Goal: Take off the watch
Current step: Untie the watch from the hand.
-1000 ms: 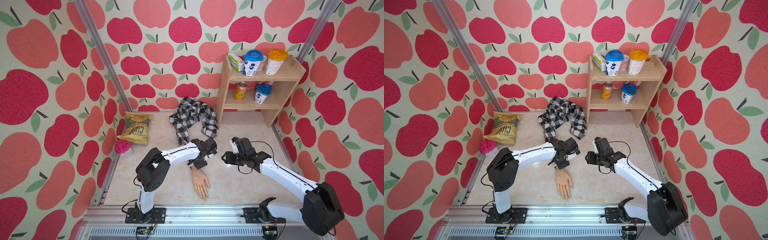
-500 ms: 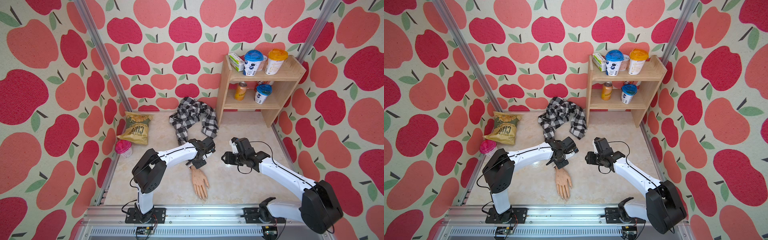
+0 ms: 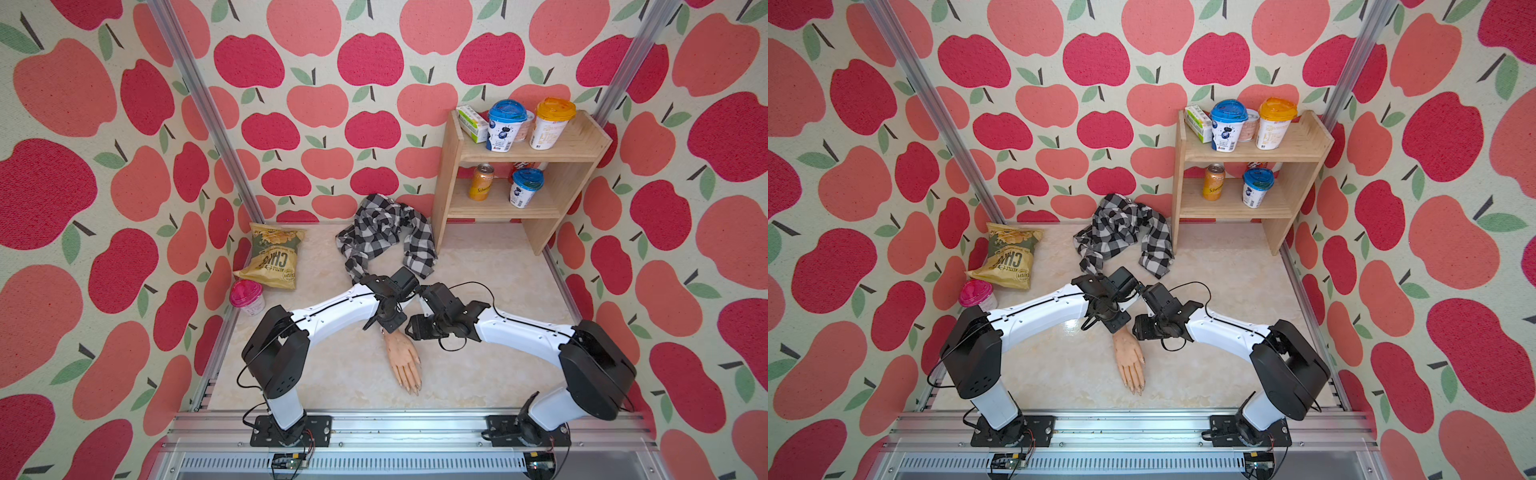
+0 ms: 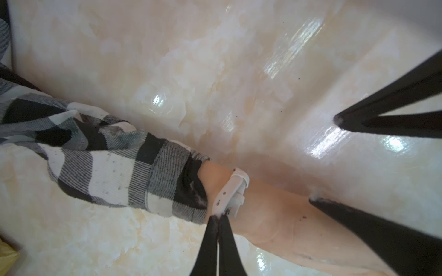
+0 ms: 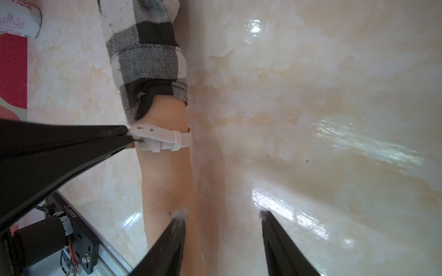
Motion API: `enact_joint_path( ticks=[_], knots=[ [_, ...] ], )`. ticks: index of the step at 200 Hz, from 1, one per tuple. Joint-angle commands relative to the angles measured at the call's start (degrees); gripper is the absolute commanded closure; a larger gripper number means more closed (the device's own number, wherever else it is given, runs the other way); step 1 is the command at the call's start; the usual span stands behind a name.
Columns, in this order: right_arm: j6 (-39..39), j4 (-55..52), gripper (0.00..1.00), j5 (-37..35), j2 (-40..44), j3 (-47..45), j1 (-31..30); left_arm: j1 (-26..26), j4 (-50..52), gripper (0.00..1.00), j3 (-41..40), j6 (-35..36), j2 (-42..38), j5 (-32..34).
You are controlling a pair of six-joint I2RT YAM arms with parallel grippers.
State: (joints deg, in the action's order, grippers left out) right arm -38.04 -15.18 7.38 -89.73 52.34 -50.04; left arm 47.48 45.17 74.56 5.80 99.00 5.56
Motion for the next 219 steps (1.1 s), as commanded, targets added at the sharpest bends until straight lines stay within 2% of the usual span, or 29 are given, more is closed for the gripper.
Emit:
enact_joint_path(
  ticks=[1, 20, 59, 77, 117, 155, 219],
  knots=[
    [1.04, 2.46, 0.45, 0.30, -1.20, 4.24, -0.67, 0.23, -2.22, 1.00, -1.35, -1.64, -0.42, -0.60],
    [1.85, 2.79, 0.46, 2.55, -3.50, 6.18, -0.58, -0.17, -3.18, 1.00, -2.68, -3.20, -0.71, -0.92],
    [-3.78, 10.97, 0.47, 10.81, -6.88, 4.60, -0.73, -0.38, -4.53, 1.00, -4.79, -9.66, -0.39, -1.60],
    [-4.48, 12.55, 0.46, 12.38, -7.90, 4.13, -2.08, -0.42, -5.71, 1.00, -6.45, -12.04, -0.57, -2.02],
    [-3.94, 11.22, 0.45, 13.07, -11.22, 6.80, -4.33, -1.42, -8.22, 1.00, -8.71, -14.96, -2.20, -3.69],
    [-6.90, 15.17, 0.46, 15.82, -14.88, 6.68, -4.66, -1.78, -10.73, 1.00, -11.24, -17.10, -4.23, -4.85],
    [-9.92, 14.57, 0.49, 11.53, -17.91, 8.09, -4.98, -2.46, -15.00, 1.00, -14.95, -19.91, -8.57, -6.88]
  ],
)
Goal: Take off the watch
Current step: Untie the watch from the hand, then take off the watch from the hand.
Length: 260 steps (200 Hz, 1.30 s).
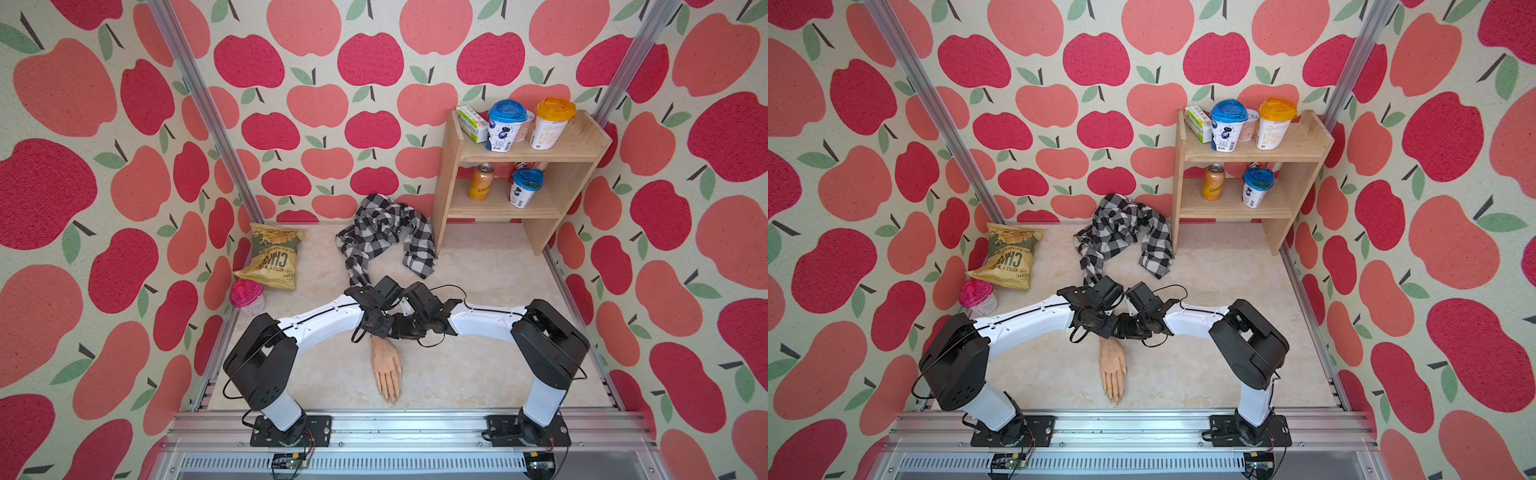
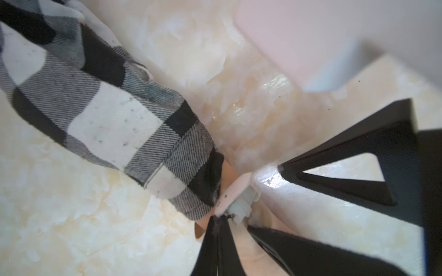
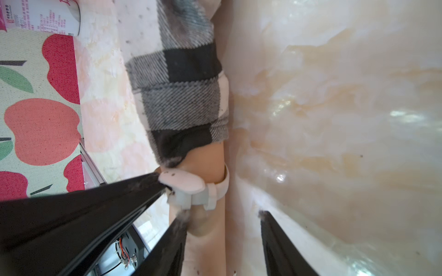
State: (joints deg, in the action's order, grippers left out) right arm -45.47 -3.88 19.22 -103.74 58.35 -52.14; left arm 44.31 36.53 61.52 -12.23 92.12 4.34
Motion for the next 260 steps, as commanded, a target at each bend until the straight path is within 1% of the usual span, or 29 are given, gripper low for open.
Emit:
enact_joint_path(
  ticks=[1, 24, 64, 96, 121, 135, 156, 165, 172, 189, 199, 204, 216, 218, 222, 229, 232, 243, 260],
  knots=[
    [-2.55, 3.31, 0.49, -0.32, -4.00, 2.06, -2.84, 0.70, -6.42, 1.00, -1.96, -1.90, -1.85, -5.74],
    [-3.82, 4.25, 0.51, 0.19, -5.30, 1.59, -2.79, 0.43, -7.35, 1.00, -4.35, -2.75, -5.66, -5.40],
    [-3.90, 3.93, 0.52, -0.08, -5.40, 1.33, -2.53, -2.35, -8.86, 1.00, -9.38, -4.96, -14.84, -4.72],
    [-3.75, 3.40, 0.54, -0.66, -5.00, 0.98, -1.79, -3.12, -6.40, 1.00, -11.21, -5.77, -19.82, -1.39],
    [-2.70, 1.95, 0.53, -1.43, -3.09, 0.71, -0.75, -3.11, -4.73, 1.00, -12.96, -7.97, -22.80, 2.12],
    [-1.43, -0.16, 0.51, -2.42, -1.26, 0.86, 0.24, -3.10, -5.32, 1.00, -14.38, -9.26, -25.17, 3.39],
    [1.28, -4.22, 0.49, -3.71, 1.56, 1.89, 2.04, -3.33, -5.87, 1.00, -15.68, -10.73, -27.04, 4.43],
    [2.52, -6.08, 0.49, -4.31, 2.44, 2.69, 2.59, -3.32, -6.02, 1.00, -16.10, -10.61, -27.12, 3.71],
    [3.76, -7.43, 0.49, -4.98, 3.18, 3.43, 2.82, -3.11, -6.12, 0.95, -16.36, -10.60, -27.12, 3.20],
    [5.43, -9.83, 0.47, -5.96, 4.40, 4.92, 2.92, -2.93, -5.72, 0.74, -17.23, -11.81, -27.12, 3.19],
    [5.23, -10.50, 0.46, -5.87, 4.90, 5.69, 2.88, -2.79, -5.33, 0.59, -17.86, -12.95, -27.51, 3.81],
    [4.93, -10.68, 0.46, -5.58, 5.15, 6.08, 2.83, -2.74, -4.89, 0.55, -18.06, -13.72, -27.87, 4.46],
    [4.10, -11.10, 0.46, -5.38, 5.58, 6.87, 2.56, -2.87, -3.36, 0.53, -18.40, -15.50, -28.87, 6.97],
    [3.95, -11.25, 0.46, -5.37, 5.60, 7.09, 2.46, -2.91, -3.08, 0.50, -18.44, -15.89, -29.08, 7.39],
    [3.66, -11.78, 0.46, -5.43, 5.48, 7.67, 2.20, -3.04, -2.47, 0.49, -18.49, -16.43, -29.42, 8.12],
    [3.24, -13.16, 0.46, -5.74, 4.89, 8.90, 1.90, -3.38, -1.75, 0.48, -18.54, -17.15, -29.45, 8.67],
    [3.12, -13.89, 0.46, -5.72, 4.54, 9.56, 1.80, -3.65, -1.59, 0.48, -18.54, -17.26, -30.94, 8.69],
    [2.04, -14.59, 0.46, -4.54, 3.33, 10.73, 1.53, -4.02, -1.01, 0.48, -18.24, -17.21, -32.03, 8.46],
    [-1.03, -14.98, 0.40, -3.92, 2.09, 10.75, 1.73, -4.06, -0.05, 0.48, -17.59, -16.85, -33.26, 8.62]
  ],
)
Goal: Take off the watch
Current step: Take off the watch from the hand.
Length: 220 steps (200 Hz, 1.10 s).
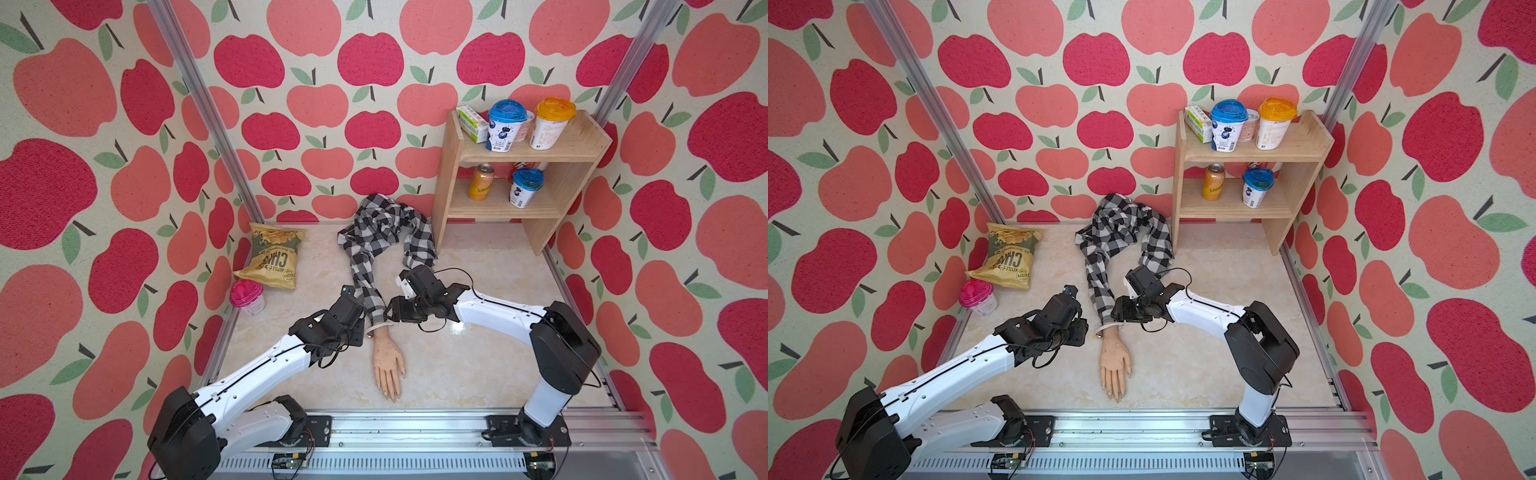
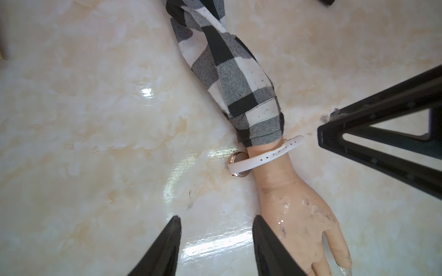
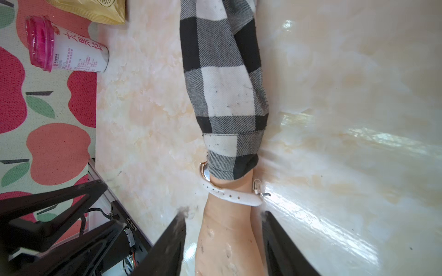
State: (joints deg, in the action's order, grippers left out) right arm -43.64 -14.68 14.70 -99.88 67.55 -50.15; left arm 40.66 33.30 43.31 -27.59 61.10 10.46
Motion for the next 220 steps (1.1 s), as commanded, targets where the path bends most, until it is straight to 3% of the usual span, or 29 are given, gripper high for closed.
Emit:
enact_joint_path(
  ticks=[1, 48, 96, 123, 171, 220],
  knots=[
    [-3.04, -4.33, 0.40, 0.60, -1.84, 1.54, -0.24, -0.41, 3.22, 0.48, 0.67, -1.49, -2.32, 2.48],
    [-8.70, -0.92, 0.43, 6.57, -1.26, -0.60, -0.03, -0.49, 4.56, 0.48, 1.67, -0.01, -5.59, 3.43],
    [-11.01, -0.99, 0.46, 9.73, -5.88, 1.37, -0.05, -0.46, 5.10, 0.48, 1.95, 0.39, -5.72, 3.55],
    [-13.77, 3.99, 0.48, 12.52, -5.64, -2.43, 1.31, -0.44, 5.21, 0.48, 2.04, 0.45, -5.99, 3.77],
    [-13.05, 7.34, 0.47, 13.38, -5.13, -2.82, 2.51, -0.48, 4.85, 0.48, 2.46, 0.96, -4.33, 3.35],
    [-14.79, 10.31, 0.47, 15.71, -10.01, -0.68, 3.04, -0.44, 5.43, 0.48, 3.43, 1.75, -3.56, 3.49]
  ],
)
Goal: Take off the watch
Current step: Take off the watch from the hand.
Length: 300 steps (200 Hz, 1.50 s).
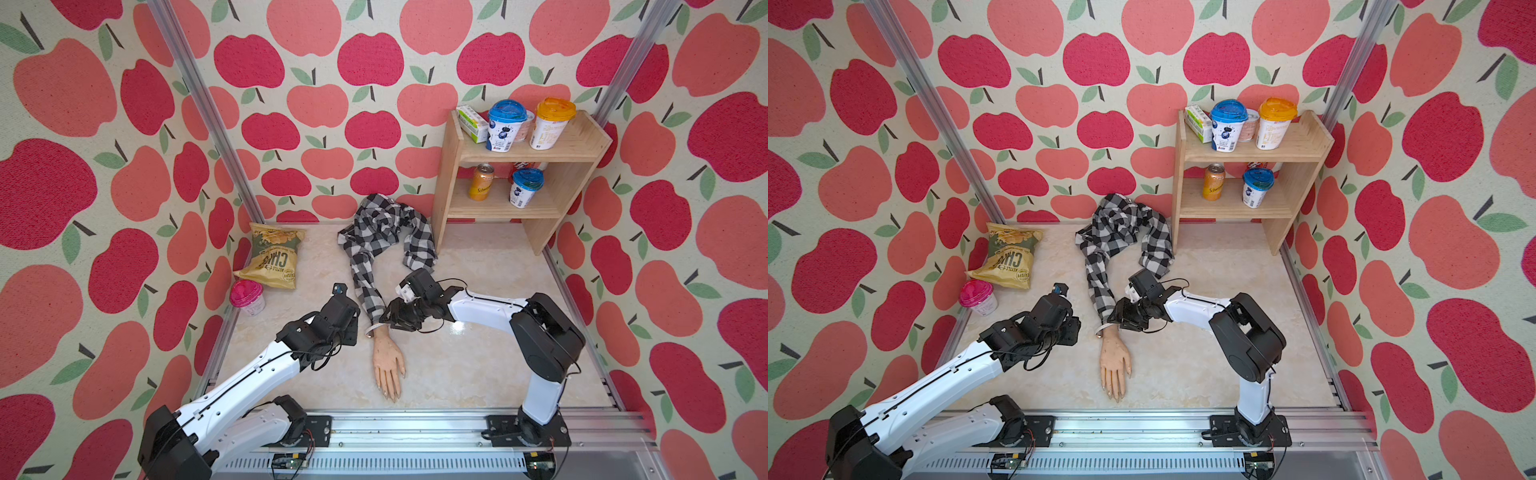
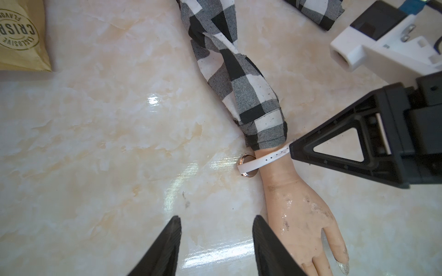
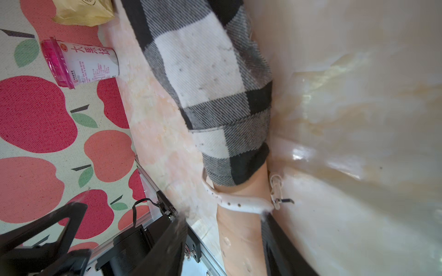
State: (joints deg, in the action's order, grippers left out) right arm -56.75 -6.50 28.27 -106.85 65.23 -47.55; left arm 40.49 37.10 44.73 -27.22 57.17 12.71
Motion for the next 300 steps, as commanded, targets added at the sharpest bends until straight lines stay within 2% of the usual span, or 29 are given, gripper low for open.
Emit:
enact_joint_path(
  ticks=[1, 49, 75, 113, 135, 183, 300],
  knots=[
    [-1.73, 2.21, 0.47, 2.14, -3.07, 1.60, 0.44, -0.29, 1.64, 0.48, 2.02, 1.38, 0.39, 1.25],
    [-2.34, 2.58, 0.48, 2.62, -4.41, 1.02, 1.22, -0.29, 1.83, 0.48, 2.12, 1.58, 0.45, 1.31],
    [-3.89, 6.85, 0.48, 3.09, -3.48, -1.83, 1.66, -0.31, 1.59, 0.48, 2.38, 1.78, 0.80, 1.21],
    [-2.51, 6.28, 0.48, 3.17, -5.13, 1.45, 2.09, -0.32, 1.66, 0.48, 2.69, 2.00, 1.41, 1.09],
    [-2.70, 6.50, 0.51, 3.82, -6.09, 2.57, 2.11, -0.28, 2.05, 0.48, 2.95, 2.09, 1.45, 1.21],
    [-3.01, 6.59, 0.65, 3.95, -4.45, 0.80, 2.11, -0.32, 1.79, 0.48, 2.87, 2.26, 1.78, 1.08],
    [-1.96, 3.60, 0.63, 3.35, -0.73, -1.34, 2.29, -0.24, 1.04, 0.47, 2.55, 2.26, 3.55, 0.47]
  ],
)
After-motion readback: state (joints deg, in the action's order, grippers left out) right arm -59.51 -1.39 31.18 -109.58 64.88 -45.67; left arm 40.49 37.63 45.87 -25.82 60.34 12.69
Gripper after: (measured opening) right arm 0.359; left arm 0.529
